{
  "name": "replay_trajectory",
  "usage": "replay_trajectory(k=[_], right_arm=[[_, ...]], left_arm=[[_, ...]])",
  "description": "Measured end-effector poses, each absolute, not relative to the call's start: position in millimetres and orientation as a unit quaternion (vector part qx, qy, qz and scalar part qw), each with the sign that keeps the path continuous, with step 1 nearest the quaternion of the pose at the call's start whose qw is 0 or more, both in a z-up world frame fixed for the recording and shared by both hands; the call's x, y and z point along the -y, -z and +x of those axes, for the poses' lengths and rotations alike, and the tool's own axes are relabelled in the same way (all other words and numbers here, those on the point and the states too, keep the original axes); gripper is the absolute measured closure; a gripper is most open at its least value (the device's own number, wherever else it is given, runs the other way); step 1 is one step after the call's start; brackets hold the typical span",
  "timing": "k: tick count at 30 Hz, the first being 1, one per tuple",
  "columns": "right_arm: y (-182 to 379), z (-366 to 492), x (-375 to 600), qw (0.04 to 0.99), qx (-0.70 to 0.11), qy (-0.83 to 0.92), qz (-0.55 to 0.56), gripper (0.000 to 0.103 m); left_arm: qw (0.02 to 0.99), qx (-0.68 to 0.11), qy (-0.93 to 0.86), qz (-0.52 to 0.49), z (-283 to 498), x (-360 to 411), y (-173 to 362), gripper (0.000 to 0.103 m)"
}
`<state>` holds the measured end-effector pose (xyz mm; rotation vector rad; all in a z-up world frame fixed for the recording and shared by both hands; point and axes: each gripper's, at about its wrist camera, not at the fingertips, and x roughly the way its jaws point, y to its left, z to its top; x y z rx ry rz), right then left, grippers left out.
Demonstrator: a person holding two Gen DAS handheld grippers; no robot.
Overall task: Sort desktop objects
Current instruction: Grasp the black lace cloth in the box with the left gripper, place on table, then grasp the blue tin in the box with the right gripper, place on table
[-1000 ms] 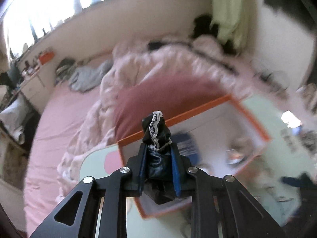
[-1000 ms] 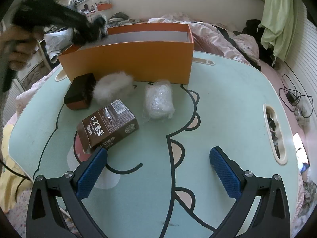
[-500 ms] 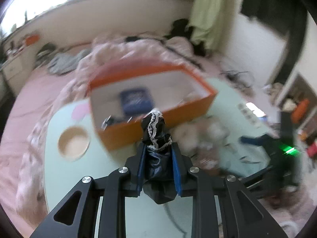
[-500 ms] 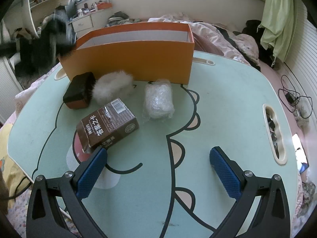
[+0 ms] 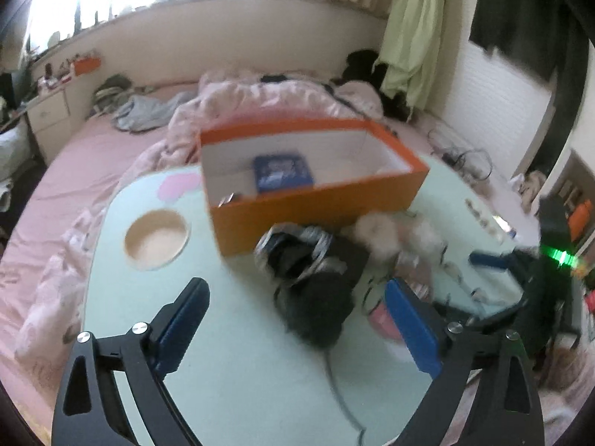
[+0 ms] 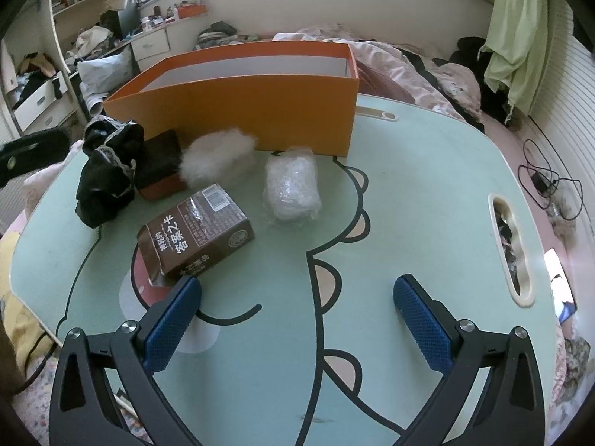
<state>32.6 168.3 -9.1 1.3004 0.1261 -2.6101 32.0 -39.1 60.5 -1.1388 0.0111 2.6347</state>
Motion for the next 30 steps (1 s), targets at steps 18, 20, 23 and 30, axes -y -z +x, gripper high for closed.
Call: replay_trajectory(k=[18,20,23,30], right_arm=[[-11.9,29.8,-166.0,0.127,-0.034,0.890,0.437,0.000],[-34.7,25.4,-160.1,0.154,-0.015,0.893,0.422,0.000],[-70.2,-3.5,-138.7,0.189,0.010,0.881,0.433,0.000],[-67.5,-112.5,-91.2,0.203,0.080,0.817,0.533,0.000]], left_arm=[[0.084,-0.044,-0.914,-0.396,47.9,9.7,-0.5,0.000],[0.081,-0.040,-0.913,-0.398,46.0,7.3,-0.3,0.000],[0.078,-0.038,-0.914,-0.397,45.9,5.9,0.1,0.000],[0.079,-0.036,-0.915,-0.393,48.3,6.4,1.4,0.000]])
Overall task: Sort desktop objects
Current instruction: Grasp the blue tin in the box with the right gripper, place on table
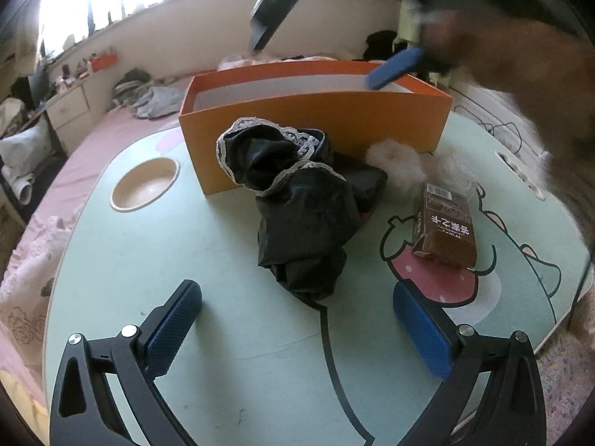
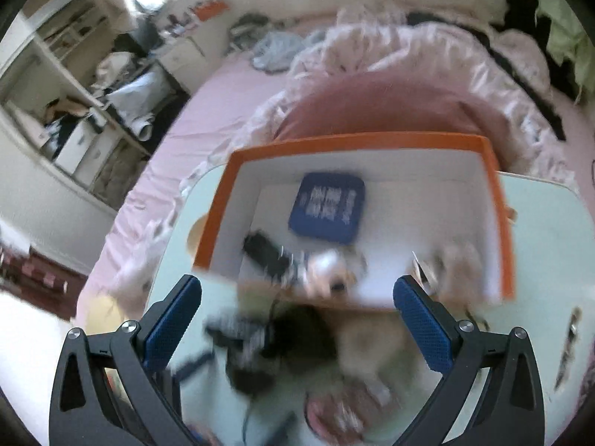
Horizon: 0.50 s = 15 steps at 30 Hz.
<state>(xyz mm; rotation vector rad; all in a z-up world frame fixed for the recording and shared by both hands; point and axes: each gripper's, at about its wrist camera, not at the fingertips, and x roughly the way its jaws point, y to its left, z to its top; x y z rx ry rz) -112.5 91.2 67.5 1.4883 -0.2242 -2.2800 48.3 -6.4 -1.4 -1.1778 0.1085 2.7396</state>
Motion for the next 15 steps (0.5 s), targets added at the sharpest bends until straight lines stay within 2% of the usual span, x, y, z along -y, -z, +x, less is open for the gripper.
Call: replay_trajectory(k=[4,10,11,13,15], right_arm=[[-43.7,-152.0,-68.3,0.163,0.063,0.803,0.570,0.000],[-19.8,-166.7,-48.6,0.120,0.016,0.800,0.588,0.001],[-16.6,-168.5,-47.1,0.119,0.014,0.799,0.589,0.003],[-8.7,-171.1,-44.5,0.111,0.009,0.797,0.594,0.017],[-9.0,-169.6,-41.8,0.095,-0.009,0.809,0.580,0.035]], left_arm=[[0.081,-0.035,-0.915,-0.393,48.6,7.5,1.6,0.000],[0.085,-0.033,-0.916,-0.390,53.4,7.3,1.7,0.000],[0.085,-0.032,-0.916,-0.390,54.9,5.2,2.2,0.000],[0.086,-0.029,-0.917,-0.389,56.0,6.0,2.1,0.000],[0.088,-0.027,-0.917,-0.388,55.9,6.5,2.0,0.000]])
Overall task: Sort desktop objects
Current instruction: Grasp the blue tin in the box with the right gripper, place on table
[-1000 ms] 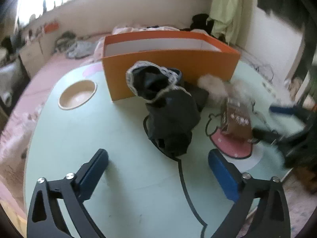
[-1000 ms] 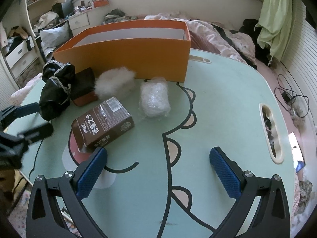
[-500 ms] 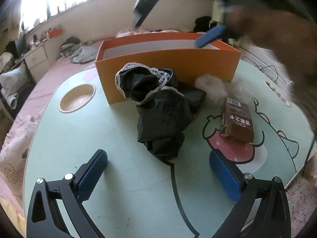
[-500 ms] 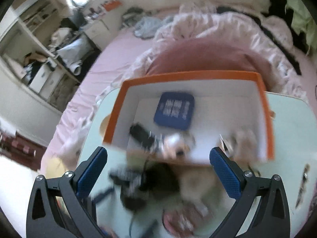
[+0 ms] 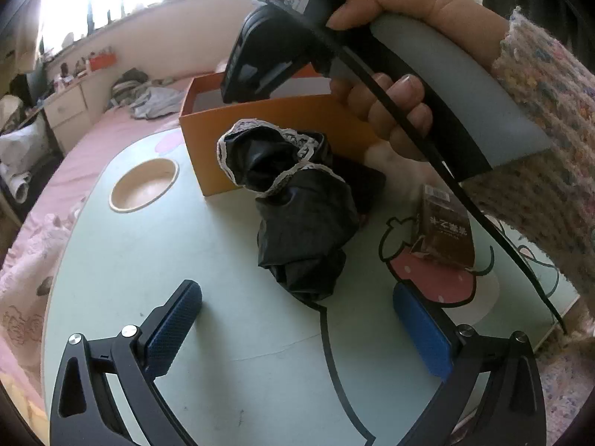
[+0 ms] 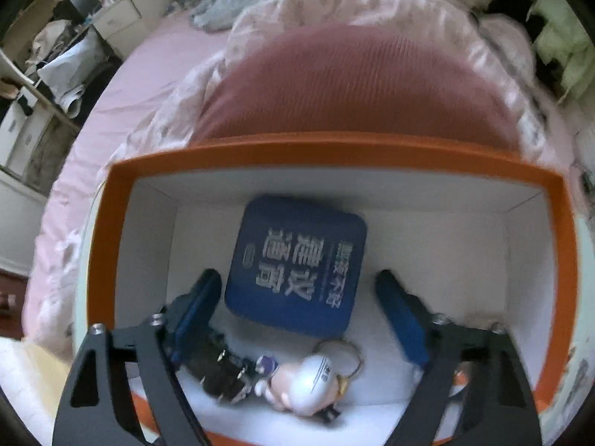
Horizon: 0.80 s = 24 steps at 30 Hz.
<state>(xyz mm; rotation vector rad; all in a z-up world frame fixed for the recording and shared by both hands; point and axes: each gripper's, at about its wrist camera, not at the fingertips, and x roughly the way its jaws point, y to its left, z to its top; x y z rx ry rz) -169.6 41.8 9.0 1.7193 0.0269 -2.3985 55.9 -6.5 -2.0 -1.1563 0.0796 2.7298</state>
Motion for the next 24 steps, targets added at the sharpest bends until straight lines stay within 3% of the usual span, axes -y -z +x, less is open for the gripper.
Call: replay_trajectory(k=[7,17,24], right_arm=[[-29.6,-152.6,-52.2,0.129,0.027,0.827,0.547,0.036],[-114.8,-38.7,-112.5,0.203,0.040,0.891,0.404,0.036],[-96.7,17.8,-150.0,0.207,0.030,0.892,0.400,0.036]], left_arm=[[0.087,-0.028,-0.917,-0.389,53.1,8.9,-0.1,0.000],[0.087,-0.028,-0.917,-0.390,51.3,11.0,-1.8,0.000],[0.085,-0.031,-0.916,-0.391,55.7,7.8,-1.0,0.000]])
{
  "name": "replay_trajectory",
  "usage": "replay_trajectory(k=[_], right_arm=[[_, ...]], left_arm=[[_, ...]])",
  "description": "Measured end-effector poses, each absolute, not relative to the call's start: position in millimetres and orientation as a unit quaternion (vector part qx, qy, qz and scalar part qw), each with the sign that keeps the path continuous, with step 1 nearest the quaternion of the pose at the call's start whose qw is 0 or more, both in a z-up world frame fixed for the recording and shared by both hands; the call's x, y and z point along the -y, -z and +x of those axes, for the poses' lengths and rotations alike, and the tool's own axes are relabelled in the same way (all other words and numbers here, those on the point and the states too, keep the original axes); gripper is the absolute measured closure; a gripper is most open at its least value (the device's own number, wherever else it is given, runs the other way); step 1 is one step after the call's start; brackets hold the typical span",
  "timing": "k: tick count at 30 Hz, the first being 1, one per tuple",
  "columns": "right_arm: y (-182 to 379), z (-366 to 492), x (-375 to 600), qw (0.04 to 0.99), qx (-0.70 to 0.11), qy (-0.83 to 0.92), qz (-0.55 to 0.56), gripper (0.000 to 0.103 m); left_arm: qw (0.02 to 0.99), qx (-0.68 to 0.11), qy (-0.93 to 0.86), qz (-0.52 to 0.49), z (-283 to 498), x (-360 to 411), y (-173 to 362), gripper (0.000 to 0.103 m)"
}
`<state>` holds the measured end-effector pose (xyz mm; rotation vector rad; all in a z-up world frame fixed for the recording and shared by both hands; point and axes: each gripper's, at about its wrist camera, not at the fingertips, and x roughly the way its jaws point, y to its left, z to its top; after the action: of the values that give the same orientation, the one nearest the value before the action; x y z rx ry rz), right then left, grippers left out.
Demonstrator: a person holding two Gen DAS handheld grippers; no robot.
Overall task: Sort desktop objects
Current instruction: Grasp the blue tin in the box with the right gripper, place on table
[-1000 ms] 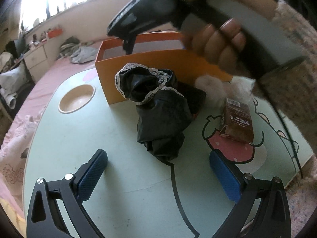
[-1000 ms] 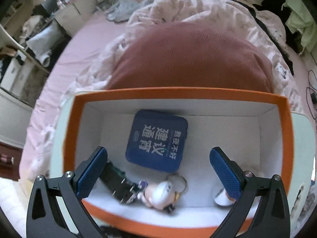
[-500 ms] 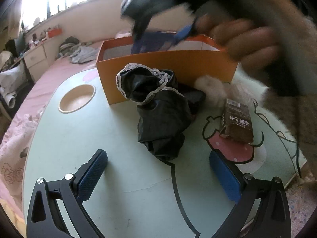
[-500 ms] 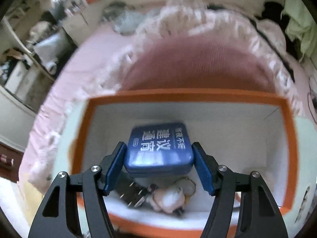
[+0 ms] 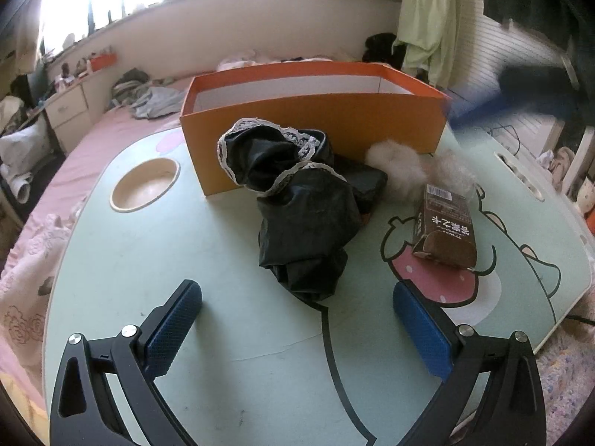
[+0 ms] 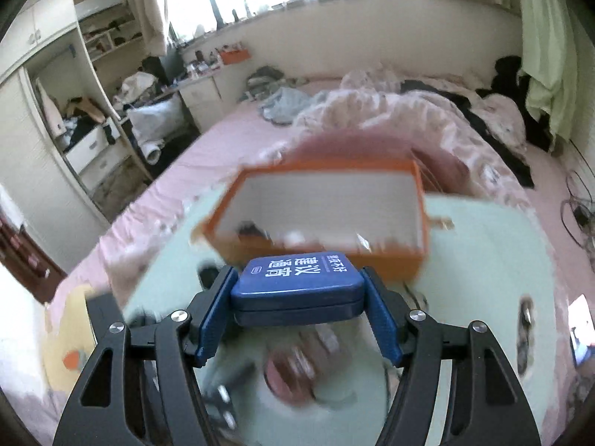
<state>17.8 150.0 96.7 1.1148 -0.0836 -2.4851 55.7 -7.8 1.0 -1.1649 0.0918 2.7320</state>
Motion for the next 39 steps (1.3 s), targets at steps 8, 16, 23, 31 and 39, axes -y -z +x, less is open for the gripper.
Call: replay_trajectory(k=[8,16,23,31,39], right_arm=[[-44.0,27.1,-165.6,0.156,0.007,0.885,0.439,0.036],[-30.2,12.3,-160.9,0.133,0.007,0.894,0.428,0.034],[-41.9,38.7,-183.7,0.122,0.050,0.916,0.378,0.023],[-25.9,53.2,-178.4,0.128,-0.007,0.908,0.399,0.023],[1.9,36.6,-173.7,0.092,-0.038,0.884,0.457,0.018]], left_arm=[[0.084,-0.032,-0.916,-0.391,56.9,8.2,-1.3,0.000],[0.084,-0.032,-0.916,-0.391,56.7,7.4,-1.4,0.000],[0.084,-0.032,-0.916,-0.391,56.5,7.0,-1.4,0.000],[0.084,-0.032,-0.916,-0.391,56.3,7.3,-1.4,0.000],[0.084,-0.032,-0.916,-0.392,56.4,7.7,-1.7,0.000]])
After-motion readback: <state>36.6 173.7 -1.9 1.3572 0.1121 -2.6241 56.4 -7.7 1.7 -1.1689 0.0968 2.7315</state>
